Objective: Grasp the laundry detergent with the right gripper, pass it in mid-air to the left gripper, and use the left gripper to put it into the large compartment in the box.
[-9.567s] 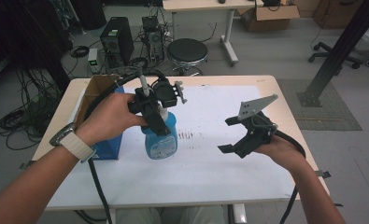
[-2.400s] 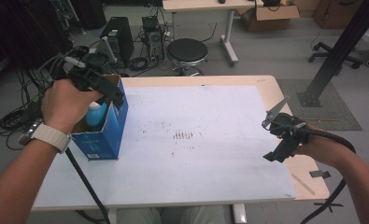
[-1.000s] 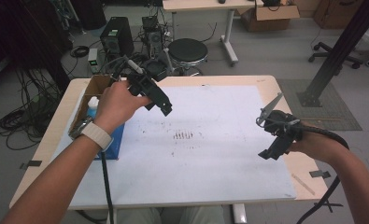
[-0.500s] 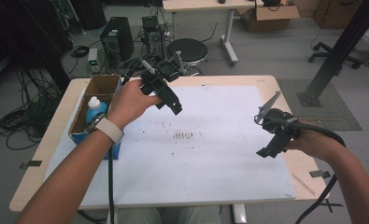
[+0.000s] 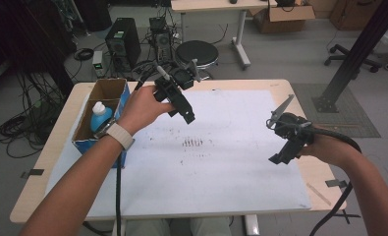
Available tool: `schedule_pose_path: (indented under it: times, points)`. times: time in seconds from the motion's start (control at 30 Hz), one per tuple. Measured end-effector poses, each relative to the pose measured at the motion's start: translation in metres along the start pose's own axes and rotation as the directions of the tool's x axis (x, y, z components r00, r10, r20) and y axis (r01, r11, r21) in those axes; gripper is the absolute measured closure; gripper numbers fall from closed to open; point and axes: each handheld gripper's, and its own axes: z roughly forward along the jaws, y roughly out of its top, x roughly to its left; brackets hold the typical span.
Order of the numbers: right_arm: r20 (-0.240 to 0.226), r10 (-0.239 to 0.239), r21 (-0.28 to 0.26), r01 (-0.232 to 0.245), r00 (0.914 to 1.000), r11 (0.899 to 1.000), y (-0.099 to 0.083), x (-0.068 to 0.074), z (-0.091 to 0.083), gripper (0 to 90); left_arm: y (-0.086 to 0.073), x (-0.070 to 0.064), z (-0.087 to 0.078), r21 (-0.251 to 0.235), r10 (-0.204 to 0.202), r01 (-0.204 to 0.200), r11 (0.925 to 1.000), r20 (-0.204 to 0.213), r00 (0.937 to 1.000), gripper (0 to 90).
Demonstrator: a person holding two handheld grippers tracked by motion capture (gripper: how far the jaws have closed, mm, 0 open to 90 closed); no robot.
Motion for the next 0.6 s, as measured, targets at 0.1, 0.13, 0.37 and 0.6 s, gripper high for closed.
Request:
schedule_pose_path:
  times: [0.1, 0.13, 0.37, 0.6]
  points:
    - [-0.002, 0.003, 0.002, -0.003, 1.0000, 1.000, -0.0005, 0.0002, 0.0005, 6.6, 0.0012, -0.0020, 0.0007, 0.001, 0.005, -0.005, 1.0000, -0.002, 1.0000, 6.1]
    - [0.000, 0.003, 0.002, -0.003, 1.0000, 1.000, -0.0006, 0.0004, 0.0005, 6.5, 0.0015, -0.0026, 0.0005, -0.001, 0.007, -0.007, 1.0000, -0.002, 1.0000, 6.2]
    - [0.003, 0.002, -0.003, -0.002, 1.0000, 1.000, -0.0019, 0.0008, -0.0019, 6.6, 0.0043, -0.0049, 0.0017, -0.002, 0.008, -0.008, 1.0000, -0.001, 1.0000, 6.3]
    - [0.002, 0.005, 0.000, -0.005, 1.0000, 1.000, -0.0038, 0.0012, -0.0008, 6.6, 0.0047, -0.0062, 0.0018, -0.004, 0.011, -0.011, 0.9999, -0.003, 0.9999, 6.2]
